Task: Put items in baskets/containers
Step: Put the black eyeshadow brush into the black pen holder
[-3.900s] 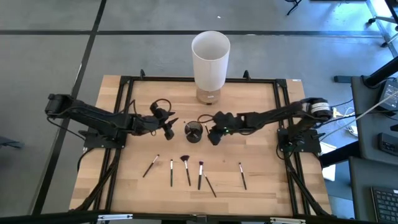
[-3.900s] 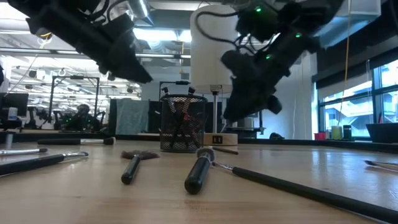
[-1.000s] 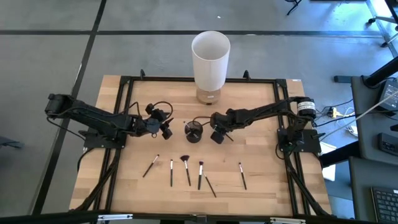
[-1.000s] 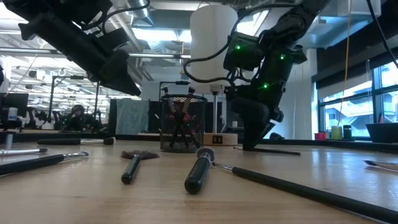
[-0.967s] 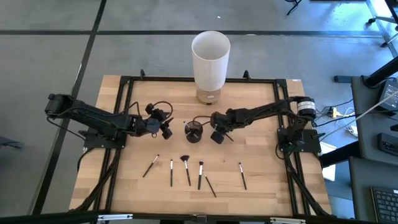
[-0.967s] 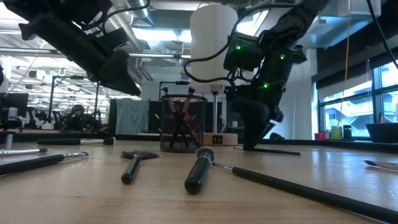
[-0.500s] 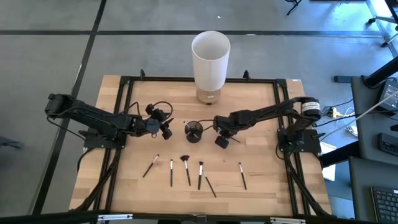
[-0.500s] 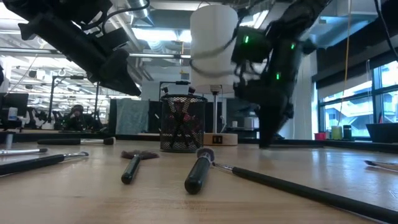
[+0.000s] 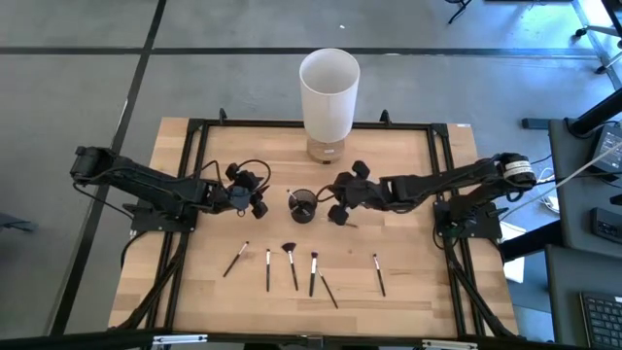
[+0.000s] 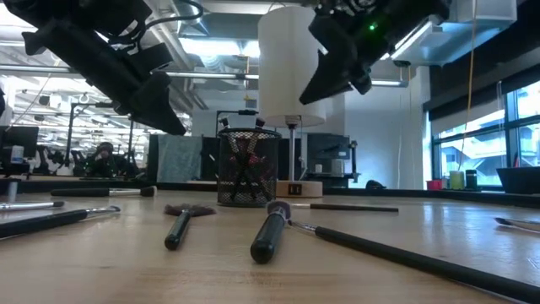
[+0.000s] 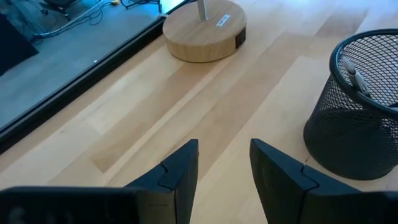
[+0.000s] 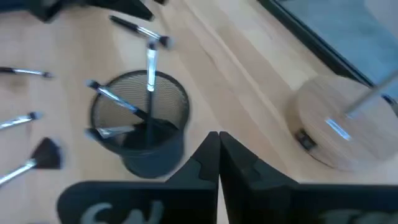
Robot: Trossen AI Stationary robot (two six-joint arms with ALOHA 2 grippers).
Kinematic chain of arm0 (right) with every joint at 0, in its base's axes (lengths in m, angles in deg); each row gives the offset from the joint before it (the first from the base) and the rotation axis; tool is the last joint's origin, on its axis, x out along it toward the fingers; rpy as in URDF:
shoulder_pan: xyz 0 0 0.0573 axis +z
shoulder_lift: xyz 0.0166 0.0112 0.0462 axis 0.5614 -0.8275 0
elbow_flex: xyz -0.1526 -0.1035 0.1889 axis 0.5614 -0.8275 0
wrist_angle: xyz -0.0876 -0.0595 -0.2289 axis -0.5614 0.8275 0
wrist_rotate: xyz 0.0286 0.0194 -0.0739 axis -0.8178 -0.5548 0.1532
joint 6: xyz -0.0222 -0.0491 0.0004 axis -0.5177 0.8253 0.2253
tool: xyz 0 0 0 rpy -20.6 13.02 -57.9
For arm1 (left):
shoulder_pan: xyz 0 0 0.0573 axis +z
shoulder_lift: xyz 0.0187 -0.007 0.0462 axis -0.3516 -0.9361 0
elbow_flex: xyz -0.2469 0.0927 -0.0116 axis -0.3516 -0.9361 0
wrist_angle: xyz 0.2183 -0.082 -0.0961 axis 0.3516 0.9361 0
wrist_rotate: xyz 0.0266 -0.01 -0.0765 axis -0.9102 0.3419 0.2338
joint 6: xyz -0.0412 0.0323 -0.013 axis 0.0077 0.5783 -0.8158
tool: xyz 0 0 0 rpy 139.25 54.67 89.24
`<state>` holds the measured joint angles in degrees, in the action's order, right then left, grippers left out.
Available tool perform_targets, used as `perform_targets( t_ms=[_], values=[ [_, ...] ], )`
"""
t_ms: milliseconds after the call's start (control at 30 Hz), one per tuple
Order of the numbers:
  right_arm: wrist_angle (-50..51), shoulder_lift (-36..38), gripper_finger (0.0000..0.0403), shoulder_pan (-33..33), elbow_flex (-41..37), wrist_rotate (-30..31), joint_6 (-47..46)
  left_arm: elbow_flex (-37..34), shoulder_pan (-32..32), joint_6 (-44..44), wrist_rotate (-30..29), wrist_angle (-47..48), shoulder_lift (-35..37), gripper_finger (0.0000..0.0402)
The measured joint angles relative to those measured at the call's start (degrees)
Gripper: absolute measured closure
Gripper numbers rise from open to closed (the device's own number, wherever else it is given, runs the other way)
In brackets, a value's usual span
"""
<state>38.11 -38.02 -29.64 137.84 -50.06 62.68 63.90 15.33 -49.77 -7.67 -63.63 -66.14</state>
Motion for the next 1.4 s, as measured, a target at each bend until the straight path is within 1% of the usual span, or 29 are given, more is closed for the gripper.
perform_targets(
  t_ms=[67, 100, 167, 200, 300, 367, 467, 567, 633, 700, 800, 867, 933, 1000, 1133, 1267, 1400],
  values=[
    [1.97, -0.47, 0.0397, -0.74, -0.06, -3.14, -0.50, 0.00, -0.13, 0.02, -0.02, -0.02, 0.00, 0.0261],
    [3.82, -0.79, 0.0397, -1.34, -0.06, -5.63, -1.32, 0.00, -0.16, 0.02, -0.07, -0.02, 0.00, 0.0261],
    [7.19, -1.93, 0.0393, -2.67, -0.15, -11.90, -2.09, 0.00, -0.02, 0.56, -0.50, -0.10, 0.00, 0.0261],
    [8.17, -2.44, 0.0389, -3.11, -0.15, -16.15, -3.00, 0.00, 0.14, 1.08, -0.77, -0.11, 0.00, 0.0261],
    [8.64, -3.40, 0.0376, -3.12, -0.11, -27.15, -4.10, 0.00, 0.84, 1.38, -1.16, -0.28, 0.00, 0.0261],
    [9.61, -4.01, 0.0368, -1.45, 0.96, -30.24, -3.34, 0.00, 1.13, 1.41, -1.28, -0.28, 0.00, 0.0261],
    [9.66, -4.79, 0.0360, 2.14, 4.01, -30.47, -2.25, 0.00, 1.38, 1.53, -1.43, -0.61, 0.00, 0.0261],
    [9.58, -6.65, 0.0356, 6.33, 9.25, -30.43, -0.81, 0.00, 1.76, 1.55, -1.78, -1.48, 0.00, 0.0261],
    [12.84, -8.98, 0.0355, 8.79, 13.40, -30.47, -0.63, 0.00, 1.95, 1.55, -1.44, -1.80, 0.00, 0.0261],
    [17.69, -12.24, 0.0355, 10.65, 17.85, -29.78, -2.41, 0.00, 1.95, 1.55, -1.42, -2.05, 0.00, 0.0261],
    [25.72, -18.40, 0.0351, 12.13, 24.13, -24.66, -8.32, 0.00, 1.92, 1.55, -1.27, -2.22, 0.00, 0.0261],
    [29.86, -22.84, 0.0346, 12.28, 27.80, -20.47, -15.14, 0.00, 1.84, 1.58, -0.22, -2.24, 0.00, 0.0261],
    [32.71, -26.90, 0.0342, 12.20, 30.64, -18.80, -21.94, 0.00, 1.84, 2.04, 1.04, -2.23, 0.00, 0.0261],
    [33.58, -30.14, 0.0337, 12.16, 32.70, -19.41, -25.18, 0.00, 1.81, 2.70, 1.96, -2.21, 0.00, 0.0261],
    [34.13, -34.48, 0.0323, 12.24, 34.60, -22.93, -28.50, 0.00, 1.84, 3.38, 2.19, -2.21, 0.00, 0.0261],
    [33.89, -35.93, 0.0308, 12.20, 34.91, -26.53, -31.53, 0.00, 1.84, 4.48, 4.82, -1.28, 0.00, 0.0261],
    [33.85, -36.17, 0.0295, 12.05, 34.98, -26.71, -31.83, 0.00, 1.54, 4.25, 6.31, 1.41, 0.00, 0.0261]
  ],
)
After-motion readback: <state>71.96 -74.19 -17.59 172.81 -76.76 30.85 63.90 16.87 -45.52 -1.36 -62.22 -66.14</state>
